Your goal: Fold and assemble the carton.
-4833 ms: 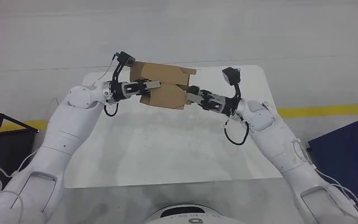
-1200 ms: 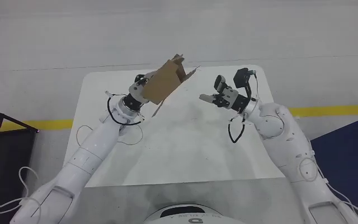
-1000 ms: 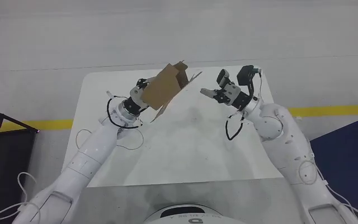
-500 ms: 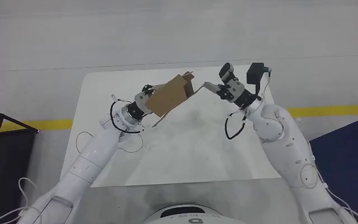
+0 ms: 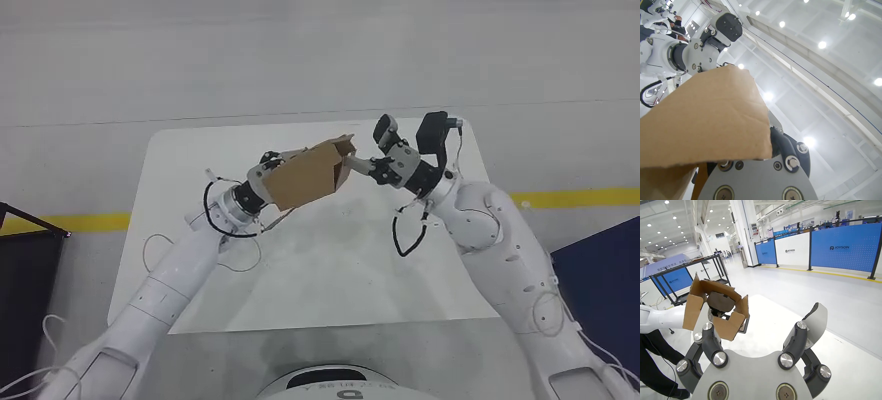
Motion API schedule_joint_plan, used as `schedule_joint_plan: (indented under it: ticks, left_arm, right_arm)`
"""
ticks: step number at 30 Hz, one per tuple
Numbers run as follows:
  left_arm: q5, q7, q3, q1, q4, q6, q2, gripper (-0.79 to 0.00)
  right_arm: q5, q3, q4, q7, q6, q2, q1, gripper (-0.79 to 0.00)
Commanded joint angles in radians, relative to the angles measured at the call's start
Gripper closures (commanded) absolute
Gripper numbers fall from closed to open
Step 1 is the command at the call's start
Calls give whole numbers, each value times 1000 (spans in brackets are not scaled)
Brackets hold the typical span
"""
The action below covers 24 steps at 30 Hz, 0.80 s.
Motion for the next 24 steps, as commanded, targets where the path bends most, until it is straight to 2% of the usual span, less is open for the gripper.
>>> schedule_joint_plan:
  ticks: [1, 15, 24]
  left_arm:
    - [15, -2, 3, -6, 10, -7, -5, 0]
    - [19, -40, -3, -28, 78, -28, -38, 0]
    - [11, -47, -12, -29, 91, -28, -44, 0]
  right_arm:
    - [3, -8, 2, 11, -1, -2, 10, -785]
    - [-52, -79, 3, 106, 14, -14, 84, -785]
    - [-3, -20, 11, 74, 11, -9, 66, -785]
